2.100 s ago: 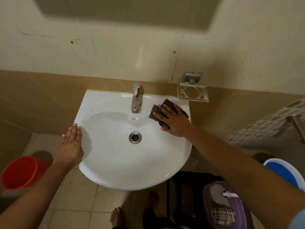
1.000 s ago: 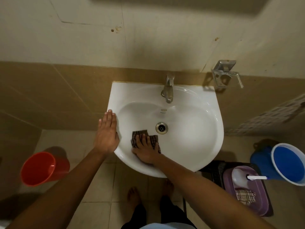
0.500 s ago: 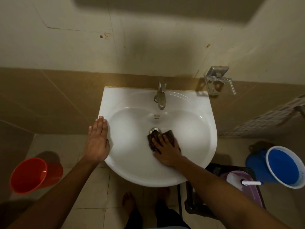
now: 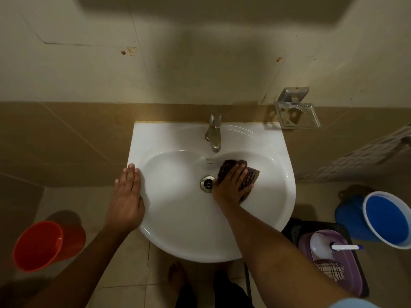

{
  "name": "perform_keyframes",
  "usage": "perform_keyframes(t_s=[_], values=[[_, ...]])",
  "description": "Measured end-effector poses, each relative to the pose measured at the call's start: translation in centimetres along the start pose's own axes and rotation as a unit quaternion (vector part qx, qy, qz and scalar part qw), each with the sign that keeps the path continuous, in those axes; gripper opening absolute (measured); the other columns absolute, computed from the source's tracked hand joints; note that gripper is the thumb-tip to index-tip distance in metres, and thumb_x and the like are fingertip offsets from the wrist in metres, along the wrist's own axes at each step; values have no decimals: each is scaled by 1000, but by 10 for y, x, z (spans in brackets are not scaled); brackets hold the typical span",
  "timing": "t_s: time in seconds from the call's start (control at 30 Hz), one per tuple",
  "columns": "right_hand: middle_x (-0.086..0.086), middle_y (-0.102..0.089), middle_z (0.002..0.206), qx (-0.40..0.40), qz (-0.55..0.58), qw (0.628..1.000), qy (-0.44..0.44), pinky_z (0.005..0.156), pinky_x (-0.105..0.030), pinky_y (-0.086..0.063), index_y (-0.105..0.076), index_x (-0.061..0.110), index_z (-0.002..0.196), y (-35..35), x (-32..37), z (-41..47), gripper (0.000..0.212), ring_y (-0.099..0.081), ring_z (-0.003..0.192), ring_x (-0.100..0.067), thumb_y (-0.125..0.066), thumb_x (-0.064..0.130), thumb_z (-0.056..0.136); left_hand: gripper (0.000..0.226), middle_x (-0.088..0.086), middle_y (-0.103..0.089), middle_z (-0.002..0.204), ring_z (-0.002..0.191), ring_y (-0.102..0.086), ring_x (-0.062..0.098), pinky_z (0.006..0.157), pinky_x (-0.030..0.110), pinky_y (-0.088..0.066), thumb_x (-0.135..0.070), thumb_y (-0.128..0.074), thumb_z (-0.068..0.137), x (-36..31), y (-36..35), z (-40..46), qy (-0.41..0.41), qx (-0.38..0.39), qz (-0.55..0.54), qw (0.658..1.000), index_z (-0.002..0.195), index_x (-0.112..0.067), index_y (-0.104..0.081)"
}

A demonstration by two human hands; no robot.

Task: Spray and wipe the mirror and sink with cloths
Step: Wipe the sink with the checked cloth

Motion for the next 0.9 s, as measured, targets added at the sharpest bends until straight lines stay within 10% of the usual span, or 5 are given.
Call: perform_keyframes(t_s=[0.1,0.33,0.5,0.73,0.9], values=[[-13,-9,166,-3,-59,994,90,108,-61,23,-10,6,158,-3,-10,-5,83,-6,154,-30,-55,31,92,75,15,-5,164,152,-2,30,121,49,-10,-13,-33,84,0,1,0,-2,-4,-5,1000,155,-2,-11],[-22,-68,118,-114,-82,951,276,76,-51,-58,-66,-2,115,32,-18,-14,55,-68,105,-40,-33,7,73,77,16,-7,164,152,-3,31,120,50,-11,-10,-36,82,1,1,2,-6,-10,-13,1000,155,0,-13],[-11,-62,118,-113,266,956,-43,85,-38,-48,-58,15,124,68,-30,-17,32,-63,102,-33,-52,11,93,78,16,-8,164,152,-4,32,120,50,-12,-10,-37,81,2,0,1,-7,-8,-20,1000,155,-1,-13],[-5,-53,127,-140,684,642,-316,94,-35,-48,-39,9,145,73,-20,8,41,-58,112,-29,-40,11,104,77,20,-12,162,150,-10,37,119,54,-14,-7,-38,79,0,2,2,-12,-13,-28,999,153,4,-18],[-6,-45,137,-60,661,690,-290,93,-20,-44,-19,8,153,52,30,21,55,-52,125,-28,-43,14,103,76,20,-11,163,151,-8,36,119,52,-13,-7,-36,80,-1,2,2,-14,-23,-31,999,153,4,-17]])
Point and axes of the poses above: each hand's wrist, its own z-axis towards the middle knuckle, its own y-axis out of the back of the hand, x = y × z, the point moved 8 cm from there along z, towards the middle knuckle
